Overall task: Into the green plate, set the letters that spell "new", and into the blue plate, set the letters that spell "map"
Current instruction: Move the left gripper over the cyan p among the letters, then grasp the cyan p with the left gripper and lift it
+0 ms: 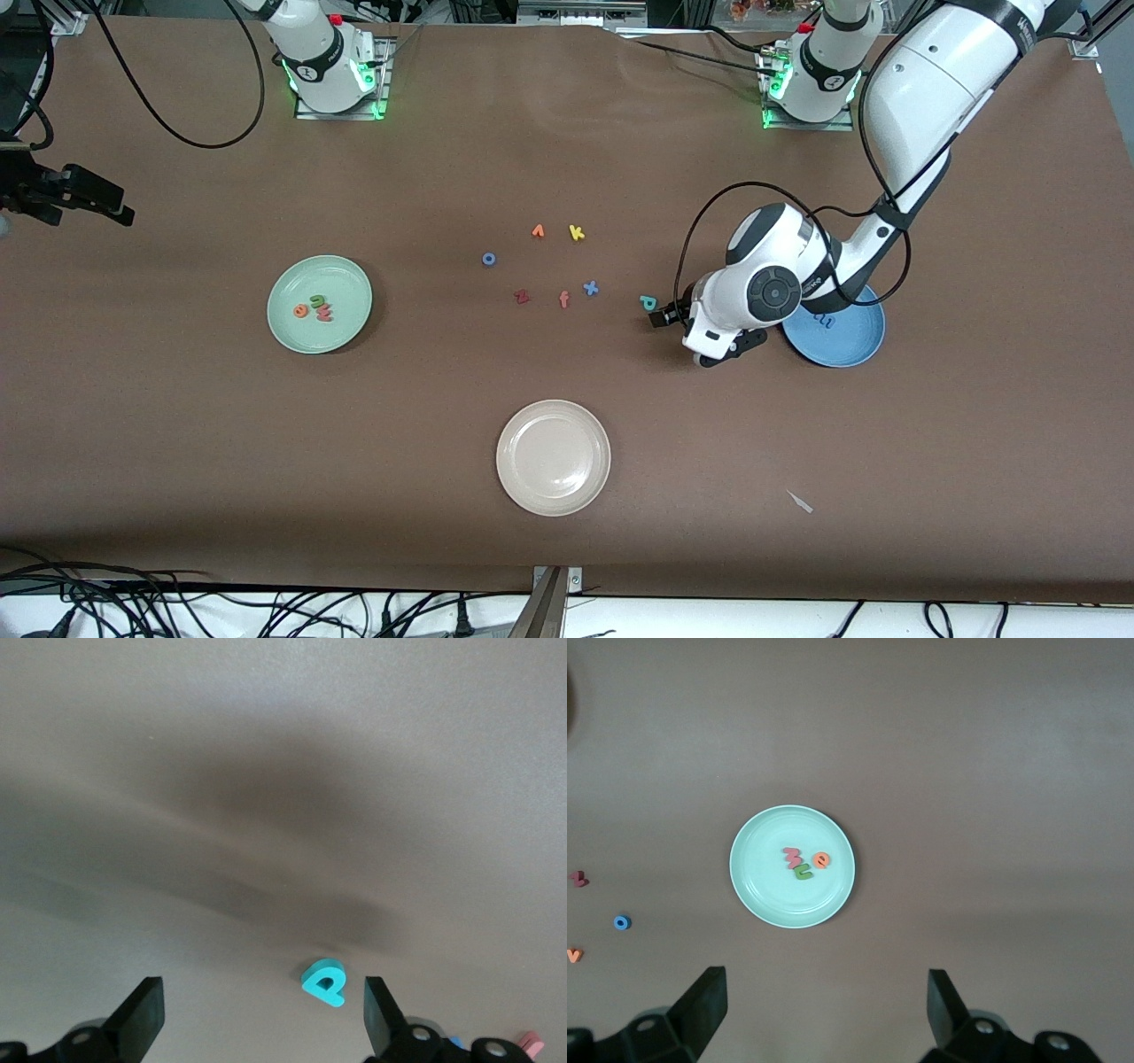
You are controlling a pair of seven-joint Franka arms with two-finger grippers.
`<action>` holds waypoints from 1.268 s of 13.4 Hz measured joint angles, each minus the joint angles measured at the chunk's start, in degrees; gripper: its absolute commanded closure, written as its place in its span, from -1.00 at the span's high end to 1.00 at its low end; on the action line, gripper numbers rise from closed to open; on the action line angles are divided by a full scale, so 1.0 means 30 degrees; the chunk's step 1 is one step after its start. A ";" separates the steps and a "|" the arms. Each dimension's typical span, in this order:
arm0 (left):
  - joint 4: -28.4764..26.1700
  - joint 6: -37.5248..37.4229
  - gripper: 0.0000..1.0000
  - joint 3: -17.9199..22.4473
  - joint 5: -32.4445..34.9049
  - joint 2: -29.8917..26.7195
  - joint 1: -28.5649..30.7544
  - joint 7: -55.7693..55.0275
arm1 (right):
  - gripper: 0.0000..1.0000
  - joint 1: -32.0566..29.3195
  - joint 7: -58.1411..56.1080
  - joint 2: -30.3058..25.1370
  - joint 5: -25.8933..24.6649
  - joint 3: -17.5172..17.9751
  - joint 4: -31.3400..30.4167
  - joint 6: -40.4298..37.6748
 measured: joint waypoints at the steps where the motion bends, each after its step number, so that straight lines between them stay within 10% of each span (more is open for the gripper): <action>1: -0.0130 0.0319 0.98 0.0132 0.0000 0.0001 -0.0129 -0.0063 | 1.00 0.0000 0.0000 0.0000 0.0001 0.0000 0.0000 -0.0002; 7: -0.0273 0.1165 0.98 0.0666 0.0000 0.0259 -0.1528 -0.1817 | 1.00 0.0001 0.0000 0.0001 0.0008 0.0003 0.0000 -0.0013; 12: -0.0457 0.2308 0.25 0.1801 0.0000 0.0719 -0.3040 -0.2151 | 1.00 0.0002 0.0000 0.0001 0.0013 0.0004 0.0000 -0.0019; 17: -0.0429 0.2321 -0.02 0.1803 0.0001 0.0649 -0.3126 -0.2732 | 1.00 0.0010 0.0000 0.0003 0.0020 0.0005 0.0001 -0.0021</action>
